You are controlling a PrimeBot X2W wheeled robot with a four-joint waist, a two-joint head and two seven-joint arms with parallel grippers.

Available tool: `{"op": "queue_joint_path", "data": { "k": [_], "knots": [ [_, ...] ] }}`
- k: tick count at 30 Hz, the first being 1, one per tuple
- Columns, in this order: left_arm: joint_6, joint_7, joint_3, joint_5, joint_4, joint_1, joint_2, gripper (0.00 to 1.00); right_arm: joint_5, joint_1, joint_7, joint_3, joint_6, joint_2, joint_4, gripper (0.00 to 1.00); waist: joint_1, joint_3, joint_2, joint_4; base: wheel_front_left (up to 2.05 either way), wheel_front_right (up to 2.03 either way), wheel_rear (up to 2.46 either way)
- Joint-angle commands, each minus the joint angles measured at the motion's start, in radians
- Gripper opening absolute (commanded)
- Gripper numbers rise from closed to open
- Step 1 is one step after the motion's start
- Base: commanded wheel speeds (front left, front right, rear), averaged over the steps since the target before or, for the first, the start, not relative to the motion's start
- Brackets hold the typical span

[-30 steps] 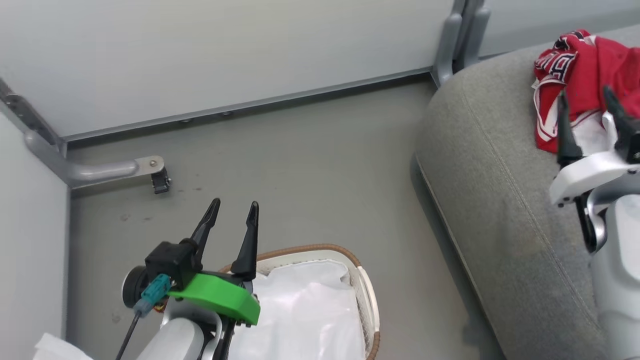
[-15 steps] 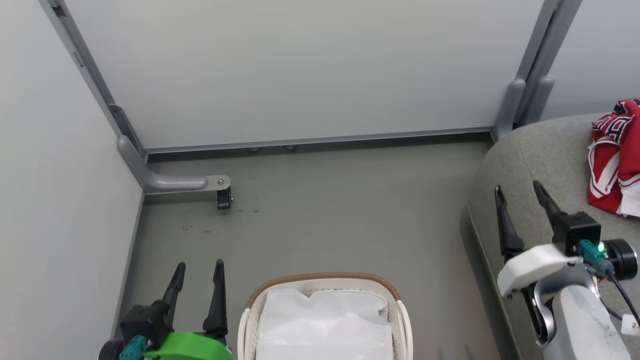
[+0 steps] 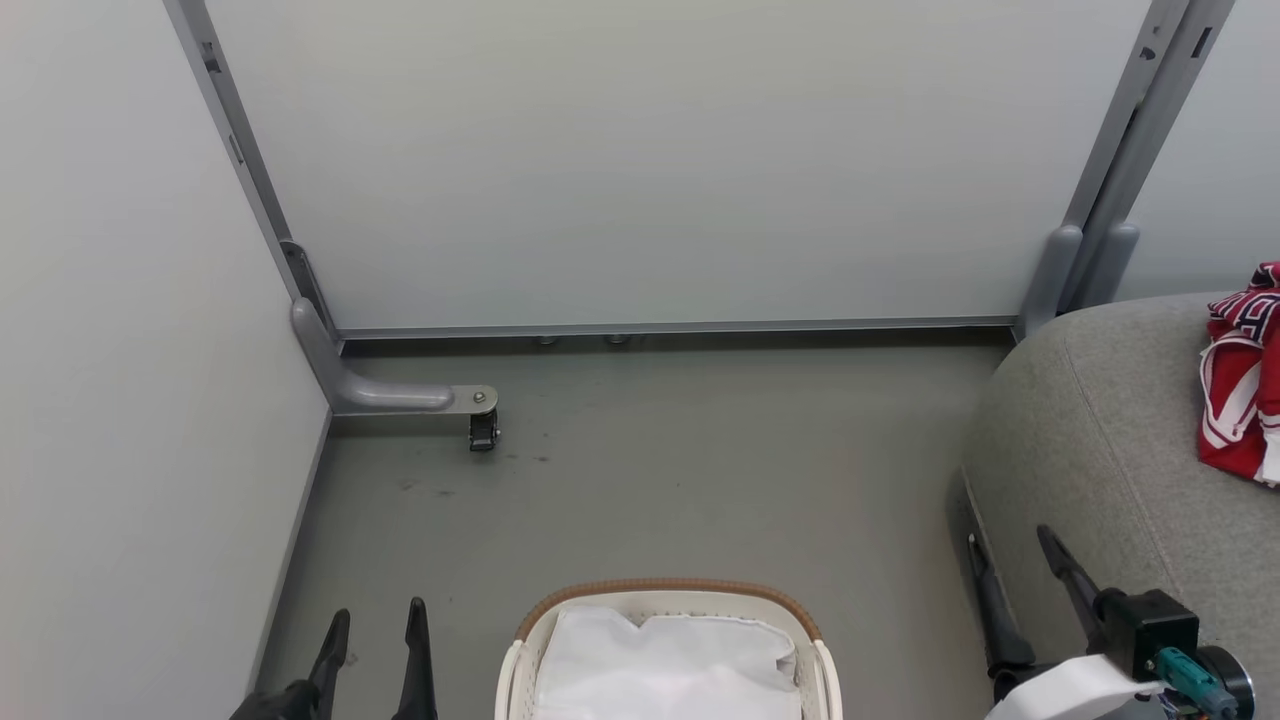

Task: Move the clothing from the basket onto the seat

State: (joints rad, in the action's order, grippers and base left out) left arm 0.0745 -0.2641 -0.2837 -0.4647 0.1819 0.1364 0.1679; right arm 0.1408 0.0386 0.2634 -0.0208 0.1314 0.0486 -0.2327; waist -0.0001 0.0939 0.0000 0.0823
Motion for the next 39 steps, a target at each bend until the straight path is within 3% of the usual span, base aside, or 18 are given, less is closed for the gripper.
{"op": "queue_joint_path", "data": {
  "k": [1,18,19,23,39],
  "knots": [
    [-0.008,0.000,0.008,0.012,0.002,0.013,-0.006,1.00,0.006,0.020,0.002,0.005,-0.001,0.004,0.009,1.00,0.0001,0.004,0.0000,-0.007,0.00,0.00,0.00],
    [-0.033,0.000,0.035,0.018,0.039,0.007,-0.022,1.00,0.028,0.035,0.002,0.021,-0.001,0.004,0.018,1.00,0.0001,0.005,0.0000,-0.035,0.00,0.00,0.00],
    [-0.031,0.000,0.030,0.021,0.041,0.007,-0.023,0.00,0.019,0.024,0.000,0.022,0.000,-0.001,0.009,0.00,0.0001,0.005,0.0000,-0.035,0.00,0.00,0.00],
    [-0.032,0.004,0.027,0.011,0.073,0.008,-0.027,0.00,0.031,0.034,-0.005,0.021,0.000,-0.008,-0.025,0.00,0.0001,0.004,0.0000,-0.036,0.00,0.00,0.00],
    [-0.068,0.082,0.105,-0.230,0.072,-0.048,-0.046,0.00,0.331,-0.006,-0.083,-0.002,0.000,-0.005,-0.020,0.00,0.0001,-0.009,0.0000,-0.042,0.00,0.00,0.00]
  ]
}}
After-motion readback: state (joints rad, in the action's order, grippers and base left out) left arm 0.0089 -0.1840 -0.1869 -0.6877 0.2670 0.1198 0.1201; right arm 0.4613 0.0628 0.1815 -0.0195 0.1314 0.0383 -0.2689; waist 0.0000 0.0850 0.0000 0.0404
